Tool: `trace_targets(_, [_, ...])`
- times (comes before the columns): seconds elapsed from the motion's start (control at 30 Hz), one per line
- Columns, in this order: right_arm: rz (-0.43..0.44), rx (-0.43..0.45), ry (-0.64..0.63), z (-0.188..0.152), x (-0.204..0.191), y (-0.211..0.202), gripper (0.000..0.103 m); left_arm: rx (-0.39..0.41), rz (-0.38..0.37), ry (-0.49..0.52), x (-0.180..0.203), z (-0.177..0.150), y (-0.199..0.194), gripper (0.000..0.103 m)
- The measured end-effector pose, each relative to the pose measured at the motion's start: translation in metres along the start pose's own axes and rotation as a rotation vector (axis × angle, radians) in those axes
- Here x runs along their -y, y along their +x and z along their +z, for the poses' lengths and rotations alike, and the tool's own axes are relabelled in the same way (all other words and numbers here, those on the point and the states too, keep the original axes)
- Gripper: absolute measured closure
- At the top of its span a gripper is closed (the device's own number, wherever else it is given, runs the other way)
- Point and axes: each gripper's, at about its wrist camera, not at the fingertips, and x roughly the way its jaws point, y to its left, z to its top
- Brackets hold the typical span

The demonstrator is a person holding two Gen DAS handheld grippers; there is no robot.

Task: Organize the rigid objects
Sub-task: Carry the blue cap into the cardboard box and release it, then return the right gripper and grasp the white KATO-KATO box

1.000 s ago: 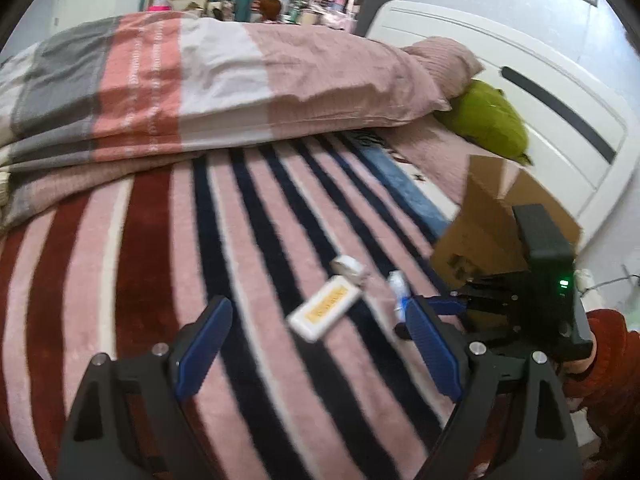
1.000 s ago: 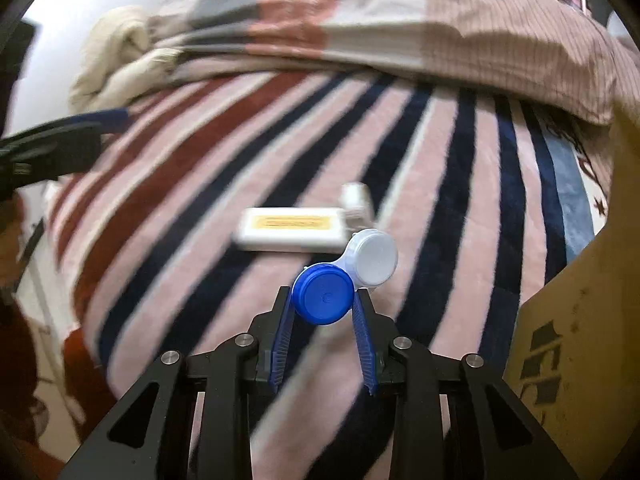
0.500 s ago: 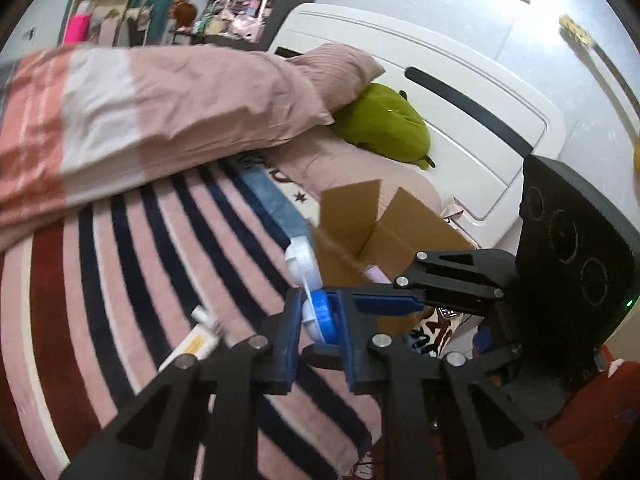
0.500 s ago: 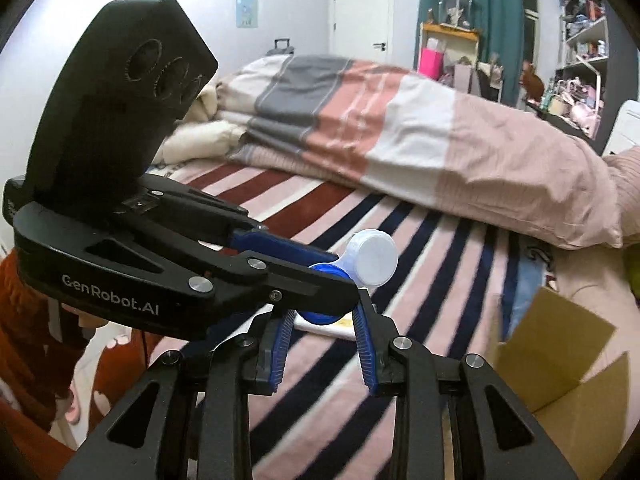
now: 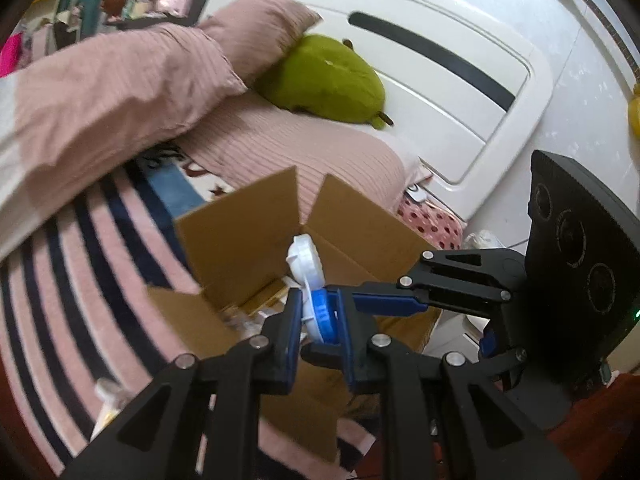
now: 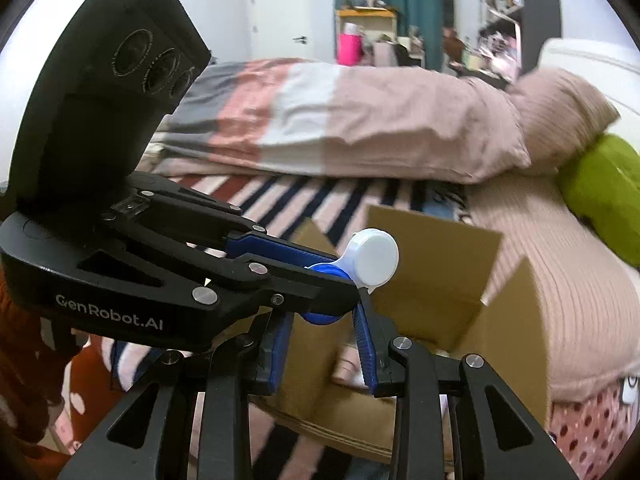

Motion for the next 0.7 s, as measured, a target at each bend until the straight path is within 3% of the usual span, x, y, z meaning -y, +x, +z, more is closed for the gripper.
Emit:
trace_targets(0.17, [-0.030, -0.037, 0.046, -0.003, 0.018, 0.005, 0.077, -0.035, 0.011, 0.031, 0.007, 0.009, 0.021, 0.088])
trace_targets(0.23, [-0.047, -0.039, 0.066, -0.004, 0.021, 0.005, 0.071, -0.028, 0.036, 0.033, 0.009, 0.011, 0.022, 0.085])
trace_targets(0.3, [-0.063, -0.030, 0.065, -0.005, 0.020, 0.003, 0.058, -0.017, 0.045, 0.029, 0.008, 0.010, 0.019, 0.051])
trace_targets(0.37, [-0.058, -0.025, 0.060, -0.005, 0.016, 0.002, 0.051, 0.008, 0.070, 0.035, 0.007, 0.008, 0.009, 0.037])
trace_targets(0.43, [-0.047, -0.021, 0.054, -0.005, 0.009, 0.000, 0.050, 0.034, 0.106, 0.036, 0.005, 0.004, -0.006, 0.035])
trace_targets(0.53, [-0.014, 0.021, 0.038, -0.001, -0.007, -0.008, 0.050, 0.088, 0.148, 0.021, -0.004, -0.007, -0.036, 0.024])
trace_targets(0.7, [0.085, 0.068, -0.027, 0.016, -0.059, -0.012, 0.050, 0.147, 0.314, -0.022, -0.036, -0.040, -0.093, 0.023])
